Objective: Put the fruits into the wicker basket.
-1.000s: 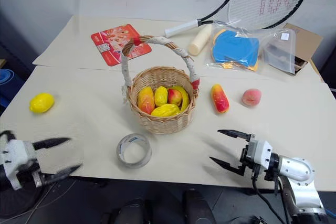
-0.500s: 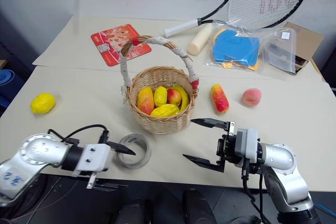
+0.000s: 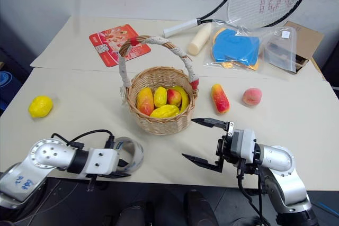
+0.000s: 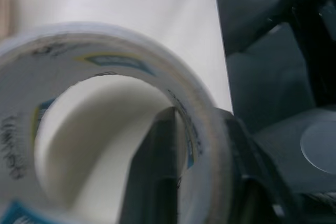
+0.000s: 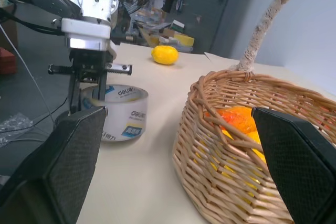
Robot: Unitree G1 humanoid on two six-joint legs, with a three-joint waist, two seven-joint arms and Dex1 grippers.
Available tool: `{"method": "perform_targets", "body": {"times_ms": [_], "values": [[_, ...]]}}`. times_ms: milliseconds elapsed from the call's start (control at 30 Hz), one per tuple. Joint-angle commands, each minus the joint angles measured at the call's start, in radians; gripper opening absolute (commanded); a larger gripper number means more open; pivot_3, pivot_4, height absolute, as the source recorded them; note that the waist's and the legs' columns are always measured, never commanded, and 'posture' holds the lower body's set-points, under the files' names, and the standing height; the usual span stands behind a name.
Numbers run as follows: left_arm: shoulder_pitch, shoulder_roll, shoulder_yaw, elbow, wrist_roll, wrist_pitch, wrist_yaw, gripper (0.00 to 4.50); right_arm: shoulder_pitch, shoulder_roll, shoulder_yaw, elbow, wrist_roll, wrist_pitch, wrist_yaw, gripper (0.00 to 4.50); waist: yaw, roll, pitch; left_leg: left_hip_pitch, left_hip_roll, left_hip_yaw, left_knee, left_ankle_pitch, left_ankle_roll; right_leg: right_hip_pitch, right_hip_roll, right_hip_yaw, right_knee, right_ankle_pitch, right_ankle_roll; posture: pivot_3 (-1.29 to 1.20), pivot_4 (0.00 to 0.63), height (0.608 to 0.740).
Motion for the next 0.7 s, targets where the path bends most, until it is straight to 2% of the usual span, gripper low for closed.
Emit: {"method": "perform_targets", "body": {"times_ms": [33,133,200,267,367,467,600,667,700], "values": [[0.165,-0.094,0.299,-0.049,-0.190,0.098,0.048,0.16,-0.019,0.003,-0.006,-0.074,0.102,0.084,-0.016,4.50,-0.005,-0.001,0.000,0.000,0.000,-0.001,0.000,0.000,0.000,0.000,0.000,0.002,0.001,0.000,0.000,0.00,0.150,0.740],[0.295,-0.207,0.616,-0.016,-0.314,0.184,0.117,0.16,-0.060,0.027,0.002,-0.093,0.098,0.084,-0.020,4.50,-0.005,-0.004,0.002,-0.001,0.001,-0.003,0.001,0.000,0.000,-0.001,0.001,0.000,0.001,0.000,0.000,0.00,0.150,0.740],[0.311,-0.263,0.767,0.065,-0.341,0.198,0.189,0.16,-0.091,0.055,0.012,-0.099,0.096,0.086,-0.036,4.50,-0.001,-0.004,0.001,0.000,0.000,-0.005,0.001,0.000,0.000,0.000,0.001,-0.001,0.001,0.000,0.000,0.00,0.150,0.740],[0.293,-0.280,0.865,0.180,-0.324,0.218,0.275,0.16,-0.118,0.084,0.022,-0.102,0.099,0.087,-0.045,4.50,0.003,-0.004,0.001,0.000,-0.002,-0.005,0.001,0.000,0.000,0.000,0.000,-0.001,0.002,0.000,0.000,0.00,0.150,0.740],[0.259,-0.251,0.909,0.352,-0.286,0.238,0.347,0.16,-0.145,0.107,0.031,-0.094,0.093,0.083,-0.039,4.50,0.007,-0.005,0.001,0.000,-0.005,-0.006,0.001,0.000,0.000,0.001,-0.001,-0.003,0.001,0.000,0.000,0.00,0.150,0.740],[0.149,-0.217,0.910,0.488,-0.301,0.279,0.419,0.16,-0.164,0.114,0.031,-0.071,0.083,0.079,-0.031,4.50,0.016,-0.009,-0.001,-0.002,-0.004,-0.007,0.001,-0.001,0.001,0.000,-0.003,-0.004,0.000,0.000,0.000,0.00,0.150,0.740],[0.016,-0.159,0.875,0.758,-0.240,0.194,0.449,0.16,-0.171,0.127,0.036,-0.055,0.066,0.070,-0.023,4.50,0.019,-0.018,-0.007,-0.002,-0.003,-0.008,0.000,-0.001,0.001,0.000,-0.004,-0.007,0.000,-0.001,-0.001,0.00,0.150,0.740],[-0.022,-0.143,0.862,0.861,-0.228,0.164,0.450,0.16,-0.167,0.128,0.031,-0.056,0.050,0.057,-0.024,4.50,0.012,-0.018,-0.007,-0.002,-0.003,-0.007,-0.001,-0.001,0.001,0.000,-0.005,-0.008,0.000,-0.001,-0.002,0.00,0.150,0.740],[-0.038,-0.137,0.852,0.896,-0.235,0.166,0.432,0.51,-0.162,0.128,0.023,-0.059,0.044,0.055,-0.033,4.50,0.008,-0.018,-0.007,-0.002,-0.003,-0.006,-0.001,-0.001,0.000,-0.001,-0.005,-0.009,0.000,-0.001,-0.002,0.00,0.150,0.740]]}}
